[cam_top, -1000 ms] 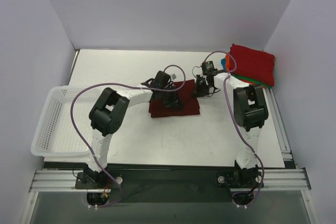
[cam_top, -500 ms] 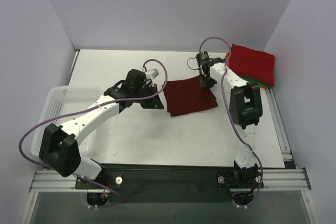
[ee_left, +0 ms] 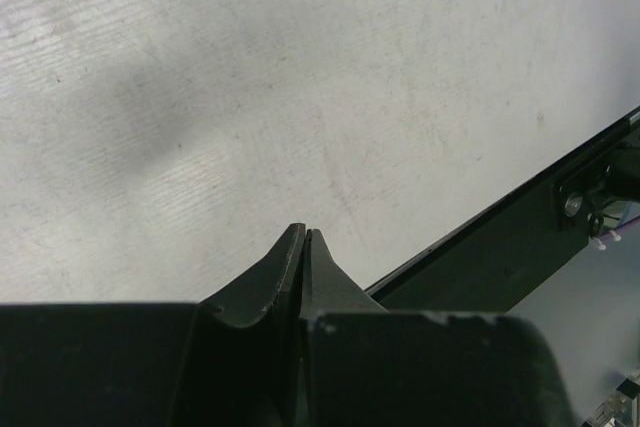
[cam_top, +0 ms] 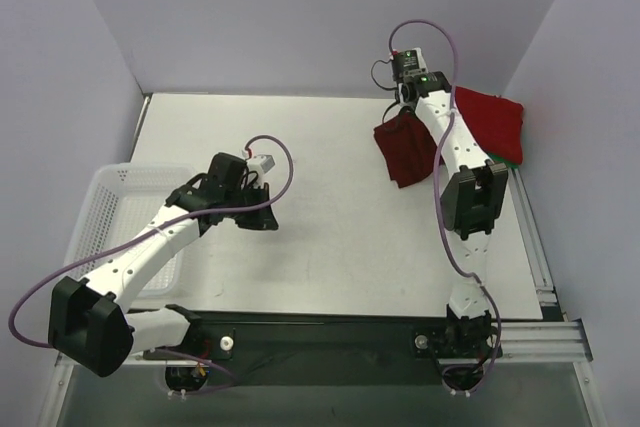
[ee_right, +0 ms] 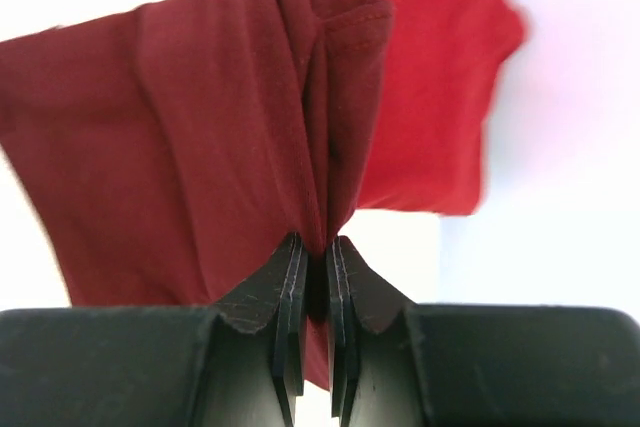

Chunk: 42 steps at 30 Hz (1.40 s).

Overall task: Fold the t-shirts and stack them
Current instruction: Put the neatly folded tshirt into the corner of the board with the right arm

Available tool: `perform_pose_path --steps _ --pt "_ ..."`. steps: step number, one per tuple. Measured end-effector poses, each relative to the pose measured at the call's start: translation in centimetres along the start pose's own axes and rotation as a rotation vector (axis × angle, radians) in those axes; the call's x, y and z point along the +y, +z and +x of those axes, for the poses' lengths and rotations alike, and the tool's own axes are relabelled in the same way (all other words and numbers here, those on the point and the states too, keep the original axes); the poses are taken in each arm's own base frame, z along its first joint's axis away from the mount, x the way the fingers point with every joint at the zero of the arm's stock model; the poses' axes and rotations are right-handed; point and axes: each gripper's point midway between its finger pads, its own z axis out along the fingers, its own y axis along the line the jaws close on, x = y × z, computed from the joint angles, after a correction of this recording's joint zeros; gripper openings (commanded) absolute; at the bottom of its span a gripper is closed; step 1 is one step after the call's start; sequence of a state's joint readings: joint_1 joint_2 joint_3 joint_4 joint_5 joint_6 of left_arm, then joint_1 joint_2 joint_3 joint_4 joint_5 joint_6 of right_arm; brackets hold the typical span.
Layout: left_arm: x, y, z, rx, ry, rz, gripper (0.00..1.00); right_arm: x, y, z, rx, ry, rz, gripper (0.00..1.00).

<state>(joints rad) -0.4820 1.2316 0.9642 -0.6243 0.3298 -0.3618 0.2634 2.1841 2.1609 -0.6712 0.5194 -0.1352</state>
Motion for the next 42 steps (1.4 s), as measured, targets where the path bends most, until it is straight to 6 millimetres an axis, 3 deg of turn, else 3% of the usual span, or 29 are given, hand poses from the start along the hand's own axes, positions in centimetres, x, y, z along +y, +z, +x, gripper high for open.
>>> perform_pose_path --steps 5,10,26,32,42 --pt "1.0 0.6 1.7 0.041 -0.010 -0.018 0.07 -2.3 -0.5 -2.3 -0.037 -0.050 0.081 0.00" --pt "1.1 0.7 1.9 0.047 -0.014 -0.017 0.08 -4.1 -0.8 -3.7 -0.054 -0.084 0.134 0.00" --pt "1.0 0.9 2.4 0.062 -0.018 0.002 0.08 -7.4 -2.9 -6.9 -0.140 -0.111 0.241 0.00" --pt "0.8 0.8 2.5 0.066 -0.018 0.014 0.08 -8.6 -4.5 -8.7 -0.204 -0.102 0.289 0.00" --pt "0.9 1.2 3.0 0.087 -0.025 0.016 0.08 -12.3 -8.4 -11.2 -0.311 -0.032 0.371 0.00"
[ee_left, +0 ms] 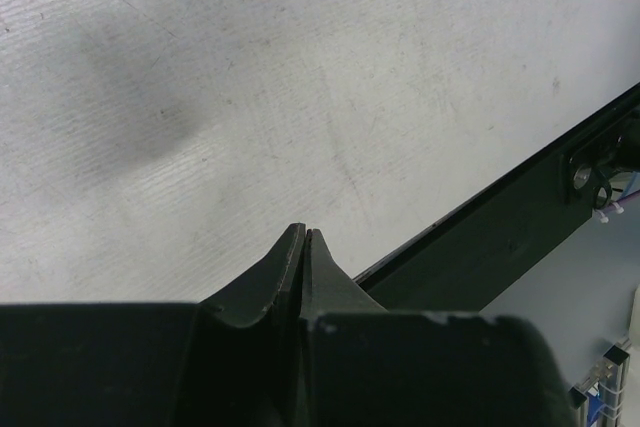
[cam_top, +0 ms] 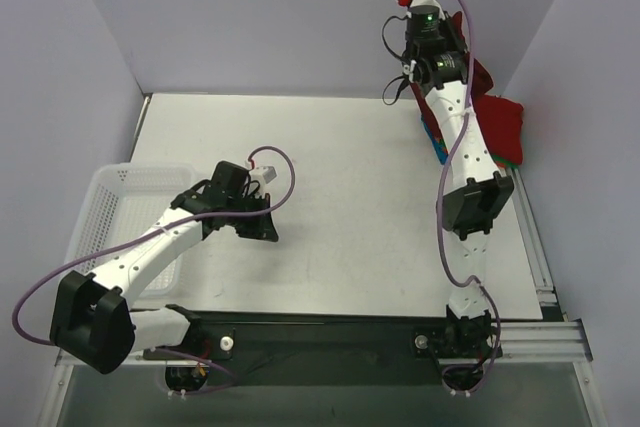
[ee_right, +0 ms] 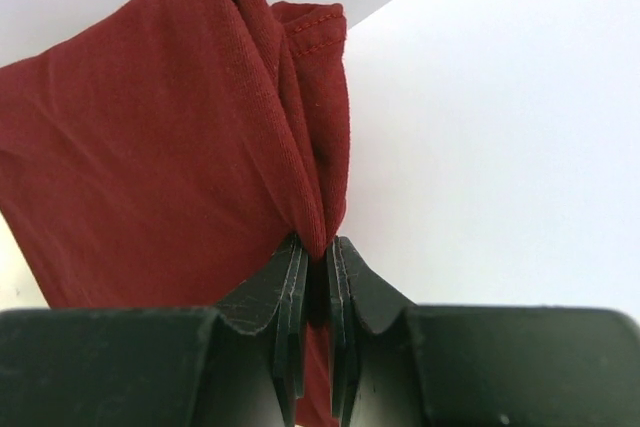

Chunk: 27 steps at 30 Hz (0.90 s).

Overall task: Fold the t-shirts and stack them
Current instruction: Put the neatly folded tshirt into the corner of the board with the right arm

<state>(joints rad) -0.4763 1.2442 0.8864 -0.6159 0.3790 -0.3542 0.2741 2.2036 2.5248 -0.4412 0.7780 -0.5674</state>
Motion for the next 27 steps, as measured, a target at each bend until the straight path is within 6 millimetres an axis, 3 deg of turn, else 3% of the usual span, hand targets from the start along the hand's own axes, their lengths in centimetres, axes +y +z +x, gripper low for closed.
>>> perform_pose_path --steps 3,7,15,22,23,25,26,27 --pt "0.1 0.1 0.1 0.002 -0.001 -0.001 0.08 -1.4 0.2 0.0 -0.004 0.021 0.023 0.00" --pt "0.1 0.2 0.1 0.006 -0.002 -0.001 0.08 -3.1 1.3 1.4 0.026 0.041 0.051 0.00" --pt "0.5 0.9 0.5 0.034 -0.014 -0.009 0.08 -4.3 7.1 8.0 0.157 0.102 0.064 0.00" --pt "0.9 1.6 0.9 0.065 -0.026 -0.021 0.08 -1.8 13.4 15.1 0.303 0.135 0.071 0.00" --pt "1.0 1.8 1.0 0.071 -0.028 -0.022 0.08 -1.3 14.1 16.2 0.323 0.139 0.070 0.11" --pt "1.2 2.0 1.1 0.081 -0.033 -0.026 0.08 -0.7 15.4 18.0 0.357 0.150 0.070 0.43" --pt "1.2 2.1 1.2 0.085 -0.035 -0.028 0.08 -0.5 15.8 18.7 0.371 0.159 0.074 0.71" --pt "1.3 2.2 1.2 0.089 -0.036 -0.029 0.08 -0.3 16.1 19.3 0.381 0.170 0.075 0.81"
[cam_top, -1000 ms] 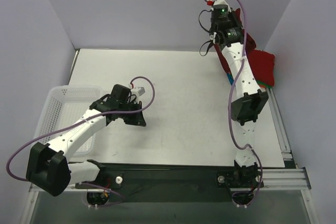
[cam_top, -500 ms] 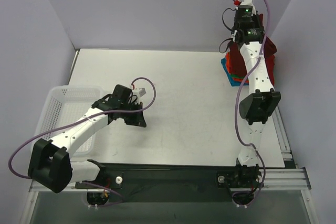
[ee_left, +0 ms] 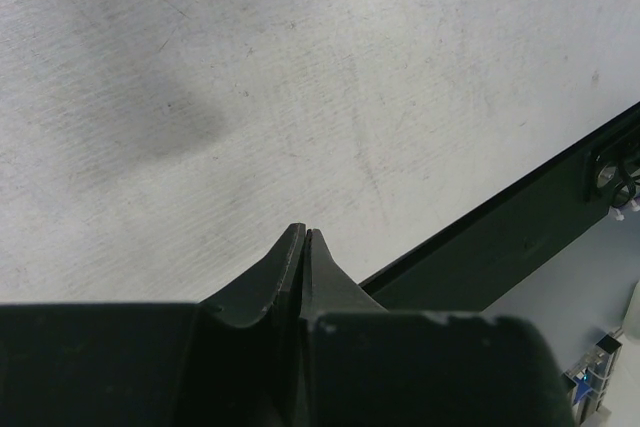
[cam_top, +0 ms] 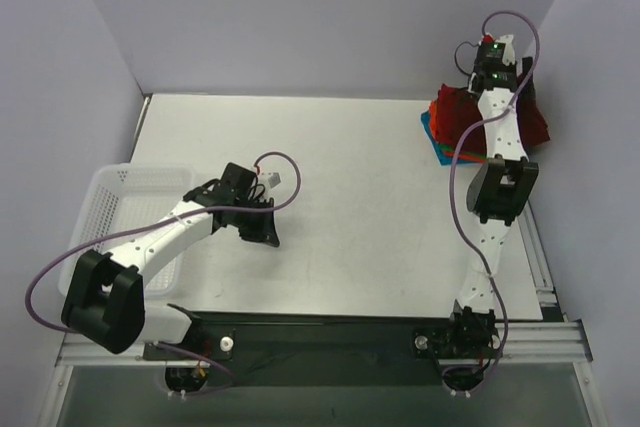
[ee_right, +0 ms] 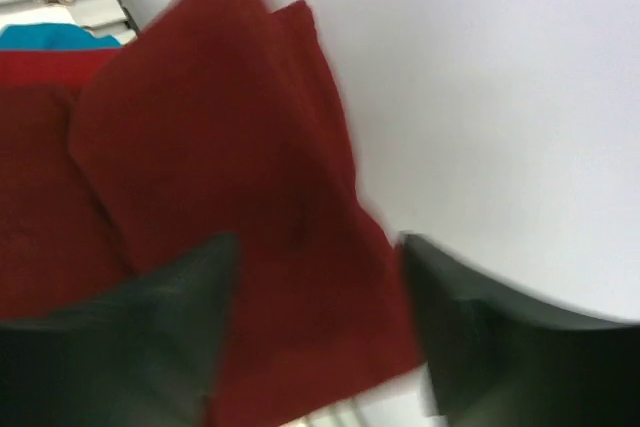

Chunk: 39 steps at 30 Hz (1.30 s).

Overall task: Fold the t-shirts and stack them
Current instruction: Put the neatly folded tshirt into the corner of the board with the right arm

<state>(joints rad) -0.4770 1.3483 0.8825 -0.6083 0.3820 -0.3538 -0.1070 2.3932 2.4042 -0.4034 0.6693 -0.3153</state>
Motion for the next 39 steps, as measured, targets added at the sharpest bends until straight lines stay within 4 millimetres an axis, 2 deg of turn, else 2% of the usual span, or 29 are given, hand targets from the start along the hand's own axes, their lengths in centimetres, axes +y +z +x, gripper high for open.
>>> perform_pose_path --steps 2,7,11,15,18,21,24,26,29,31,32,33,37,39 --pt "0.1 0.1 0.1 0.005 -0.002 -0.001 0.08 -0.2 0.4 0.3 0.007 0.009 0.005 1.00" --pt "0.1 0.2 0.1 0.006 -0.003 -0.002 0.08 0.6 -0.2 -0.4 -0.012 0.032 -0.005 1.00" --pt "0.1 0.2 0.1 0.006 -0.003 -0.003 0.08 2.2 -2.6 -1.0 -0.036 0.043 -0.046 1.00" --pt "0.1 0.0 -0.1 -0.003 0.001 -0.003 0.08 2.9 -8.3 -1.0 -0.064 0.085 -0.136 1.00" --pt "-0.1 -0.5 -0.4 -0.027 0.010 -0.004 0.08 2.4 -14.1 -1.4 -0.117 0.141 -0.211 1.00" --pt "-0.3 -1.3 -0.8 -0.066 0.022 -0.007 0.09 1.8 -20.6 -0.8 -0.180 0.213 -0.304 1.00" --pt "-0.4 -2.3 -1.4 -0.114 0.034 -0.015 0.11 1.7 -26.2 1.2 -0.221 0.265 -0.411 1.00" --pt "-0.5 -3.1 -1.9 -0.156 0.044 -0.022 0.11 2.2 -29.3 3.5 -0.234 0.291 -0.490 1.00" --pt "-0.7 -4.5 -2.4 -0.213 0.058 -0.029 0.12 3.1 -32.3 7.7 -0.220 0.301 -0.596 1.00" --pt "-0.8 -5.4 -2.6 -0.248 0.066 -0.039 0.12 3.9 -33.6 10.6 -0.194 0.303 -0.668 1.00" --pt "-0.8 -5.9 -2.7 -0.267 0.069 -0.043 0.12 4.8 -33.5 12.1 -0.165 0.291 -0.687 1.00" --pt "-0.8 -6.3 -2.8 -0.286 0.072 -0.046 0.12 4.5 -34.3 13.3 -0.164 0.310 -0.723 1.00" --pt "-0.9 -8.0 -3.1 -0.357 0.082 -0.060 0.14 4.9 -34.8 19.1 -0.099 0.333 -0.805 1.00" --pt "-0.8 -8.5 -3.1 -0.382 0.083 -0.069 0.14 4.5 -35.0 21.2 -0.082 0.350 -0.831 1.00"
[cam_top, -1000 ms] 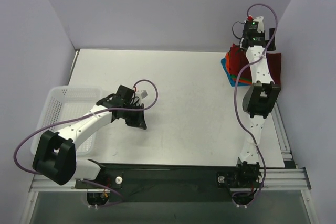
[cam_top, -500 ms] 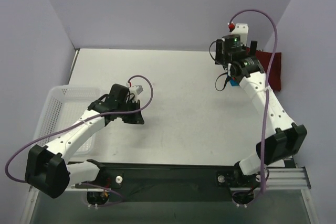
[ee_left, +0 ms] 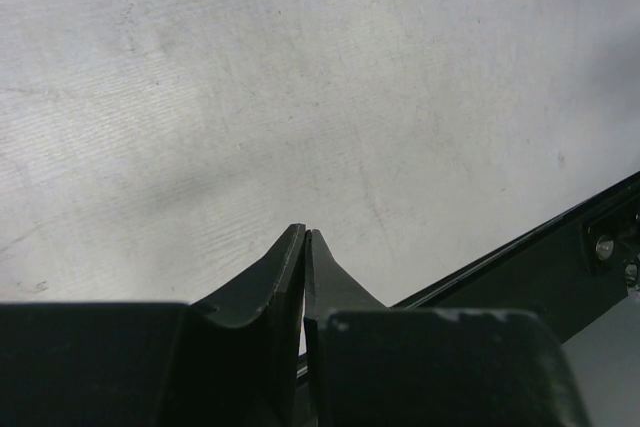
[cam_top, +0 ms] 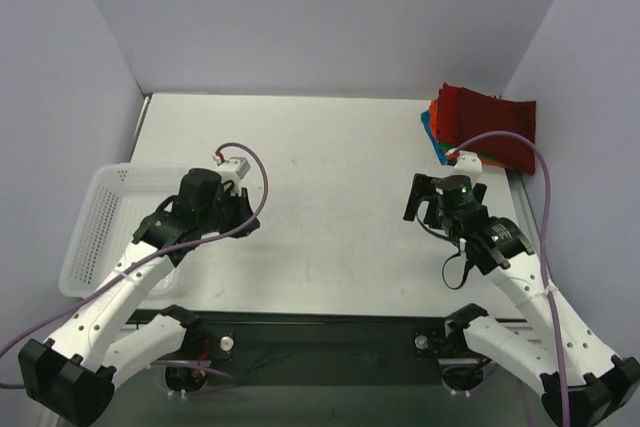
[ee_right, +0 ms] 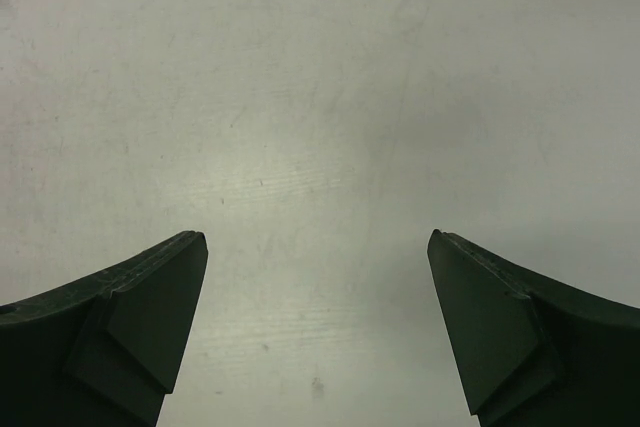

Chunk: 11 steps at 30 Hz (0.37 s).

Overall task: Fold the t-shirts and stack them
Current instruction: Put the neatly folded tshirt into the corner of the board with the right arm

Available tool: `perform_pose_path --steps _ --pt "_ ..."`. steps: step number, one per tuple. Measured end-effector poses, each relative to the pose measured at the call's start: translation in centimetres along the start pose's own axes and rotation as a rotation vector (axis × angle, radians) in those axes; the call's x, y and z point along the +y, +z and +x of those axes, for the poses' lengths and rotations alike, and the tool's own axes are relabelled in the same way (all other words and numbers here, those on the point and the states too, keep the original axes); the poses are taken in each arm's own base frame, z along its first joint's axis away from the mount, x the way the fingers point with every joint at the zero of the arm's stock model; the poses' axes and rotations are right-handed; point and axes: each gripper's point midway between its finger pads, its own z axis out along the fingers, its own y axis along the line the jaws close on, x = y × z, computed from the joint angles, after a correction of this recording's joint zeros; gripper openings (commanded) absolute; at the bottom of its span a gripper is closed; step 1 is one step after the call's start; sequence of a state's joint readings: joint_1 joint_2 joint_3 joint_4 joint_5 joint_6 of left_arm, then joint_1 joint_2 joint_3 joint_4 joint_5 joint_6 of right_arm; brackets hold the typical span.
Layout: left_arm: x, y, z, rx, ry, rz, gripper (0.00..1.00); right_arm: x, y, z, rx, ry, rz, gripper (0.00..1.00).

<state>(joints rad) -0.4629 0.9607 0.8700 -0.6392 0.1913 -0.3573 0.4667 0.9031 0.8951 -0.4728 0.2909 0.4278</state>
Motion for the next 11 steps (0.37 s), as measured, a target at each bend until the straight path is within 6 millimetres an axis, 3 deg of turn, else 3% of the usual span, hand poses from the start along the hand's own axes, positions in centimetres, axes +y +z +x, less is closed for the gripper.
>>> perform_pose_path --steps 5,11 --pt "0.4 -0.6 -0.1 -0.035 0.002 -0.020 0.15 -1.3 -1.7 2.5 -0.021 0.051 -0.033 1.00" --pt "0.7 -0.9 -0.1 -0.050 0.002 -0.033 0.17 -1.9 -2.3 3.4 -0.012 0.062 -0.033 1.00"
